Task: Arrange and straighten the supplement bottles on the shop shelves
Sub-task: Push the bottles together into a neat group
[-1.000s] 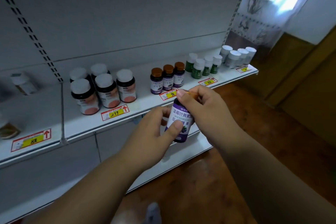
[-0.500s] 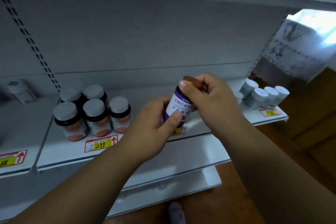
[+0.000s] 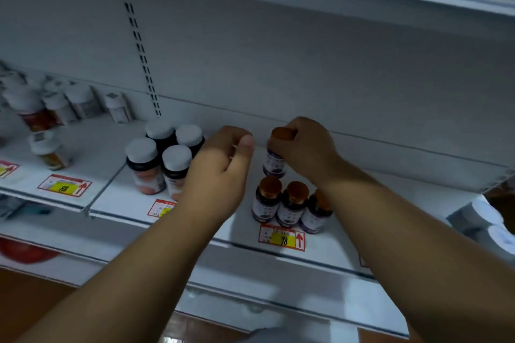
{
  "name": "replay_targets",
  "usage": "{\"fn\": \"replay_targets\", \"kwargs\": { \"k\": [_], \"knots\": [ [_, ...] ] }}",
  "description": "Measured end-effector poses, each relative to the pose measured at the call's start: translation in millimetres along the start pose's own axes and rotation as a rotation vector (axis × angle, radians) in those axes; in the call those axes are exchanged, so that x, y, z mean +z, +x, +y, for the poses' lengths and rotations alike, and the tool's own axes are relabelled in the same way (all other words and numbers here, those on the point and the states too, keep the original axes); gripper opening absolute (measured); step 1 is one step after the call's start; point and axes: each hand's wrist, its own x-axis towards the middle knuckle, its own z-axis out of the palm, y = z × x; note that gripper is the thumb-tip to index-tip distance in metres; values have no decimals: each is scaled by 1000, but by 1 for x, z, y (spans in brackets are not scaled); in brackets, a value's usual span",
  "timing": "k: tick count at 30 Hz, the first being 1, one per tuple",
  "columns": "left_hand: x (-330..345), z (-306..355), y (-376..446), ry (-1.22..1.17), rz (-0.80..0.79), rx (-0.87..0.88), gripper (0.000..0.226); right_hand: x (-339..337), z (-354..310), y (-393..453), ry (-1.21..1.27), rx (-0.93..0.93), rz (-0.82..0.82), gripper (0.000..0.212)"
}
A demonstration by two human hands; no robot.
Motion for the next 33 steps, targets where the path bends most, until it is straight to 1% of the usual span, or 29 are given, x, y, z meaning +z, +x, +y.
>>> {"fn": "replay_targets", "kwargs": {
  "k": [1, 5, 9, 12, 15, 18, 24, 27, 29, 31, 33],
  "knots": [
    [0, -1, -3, -14, 0, -11, 24, 5, 4, 5, -39, 27, -38, 28],
    [-5, -6, -14, -5, 0, 21, 29, 18, 17, 18, -165, 138, -180, 41],
    [-14, -11, -17, -11, -7, -16, 37, 25, 19, 23, -247, 209, -264, 41],
    [-21, -13, -15, -8, -21, -32, 33, 26, 18, 22, -285, 238, -340, 41],
    [-26, -15, -13, 2, -56, -25, 30, 25, 15, 21, -325, 246, -351, 41],
    [-34, -17, -10, -9, -97, -3, 31, 24, 11, 18, -380, 254, -328, 40],
    [-54, -25, -5, 8, -204, 61, 27, 28, 2, 13, -432, 317, -288, 45],
    [-65, -30, -2, 20, -246, 103, 32, 30, -4, 10, -462, 339, -261, 47],
    [-72, -31, -1, 23, -259, 116, 35, 33, -11, 5, -494, 322, -182, 44],
    [-80, -33, -1, 28, -251, 112, 35, 39, -22, -2, -498, 284, -61, 51],
    [-89, -35, 1, 47, -228, 94, 35, 48, -39, -9, -437, 190, 37, 51]
  ]
}}
